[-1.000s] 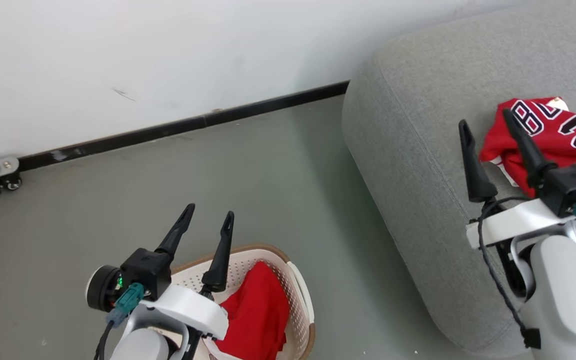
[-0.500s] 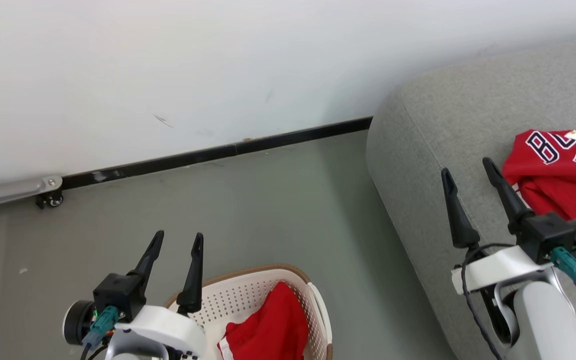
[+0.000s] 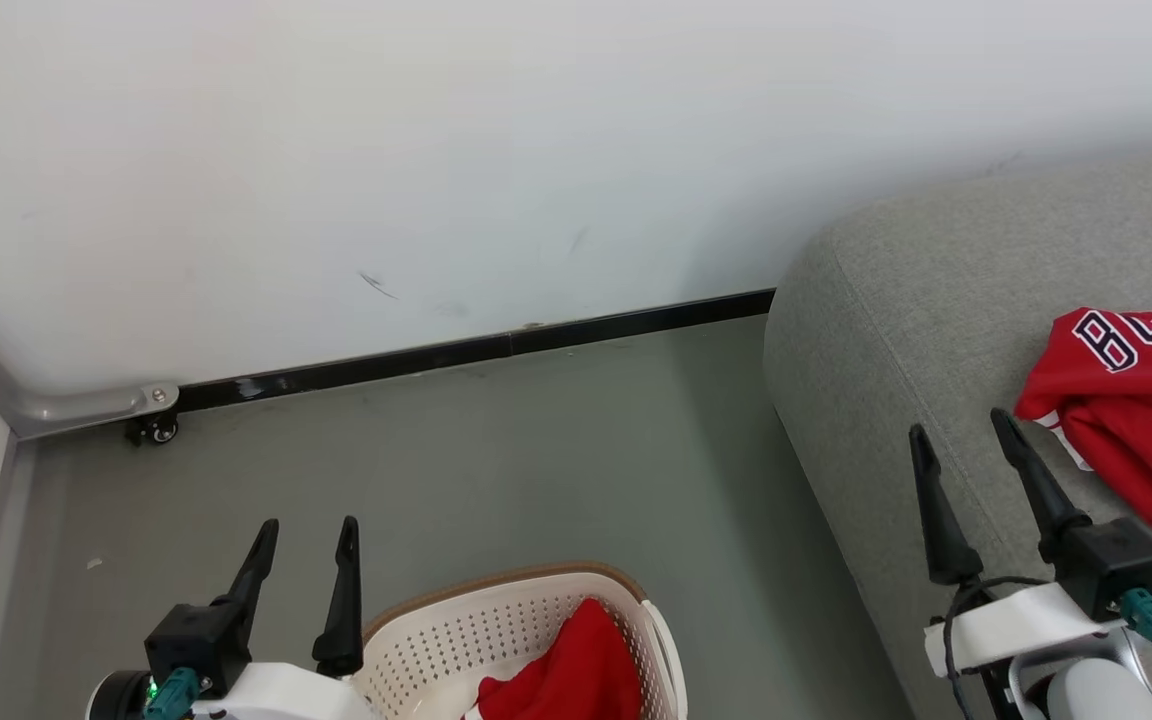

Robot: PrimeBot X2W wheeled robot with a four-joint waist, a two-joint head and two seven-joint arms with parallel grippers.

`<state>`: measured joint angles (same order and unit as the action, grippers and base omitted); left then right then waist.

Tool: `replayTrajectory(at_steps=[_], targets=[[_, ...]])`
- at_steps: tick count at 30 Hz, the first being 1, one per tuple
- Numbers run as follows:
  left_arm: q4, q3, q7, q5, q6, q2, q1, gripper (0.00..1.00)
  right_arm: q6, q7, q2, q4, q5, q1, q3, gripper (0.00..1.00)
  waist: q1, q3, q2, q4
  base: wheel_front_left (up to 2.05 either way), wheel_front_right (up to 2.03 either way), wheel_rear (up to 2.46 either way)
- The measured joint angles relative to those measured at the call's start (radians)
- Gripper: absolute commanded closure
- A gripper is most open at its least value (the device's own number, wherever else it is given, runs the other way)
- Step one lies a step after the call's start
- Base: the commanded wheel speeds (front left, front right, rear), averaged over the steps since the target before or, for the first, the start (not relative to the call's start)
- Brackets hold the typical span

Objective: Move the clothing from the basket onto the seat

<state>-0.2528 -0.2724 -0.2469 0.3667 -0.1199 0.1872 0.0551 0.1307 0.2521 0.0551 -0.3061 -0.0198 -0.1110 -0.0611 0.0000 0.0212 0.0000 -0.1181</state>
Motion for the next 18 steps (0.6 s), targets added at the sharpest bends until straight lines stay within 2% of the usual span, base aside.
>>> replayTrajectory(at_steps=[18], targets=[[0.027,0.039,0.0,-0.035,-0.013,0.008,-0.076,0.0,0.0,0.0,-0.011,0.06,0.016,0.137,-0.01,0.0,0.0,0.04,0.0,0.005,0.0,0.0,0.0]])
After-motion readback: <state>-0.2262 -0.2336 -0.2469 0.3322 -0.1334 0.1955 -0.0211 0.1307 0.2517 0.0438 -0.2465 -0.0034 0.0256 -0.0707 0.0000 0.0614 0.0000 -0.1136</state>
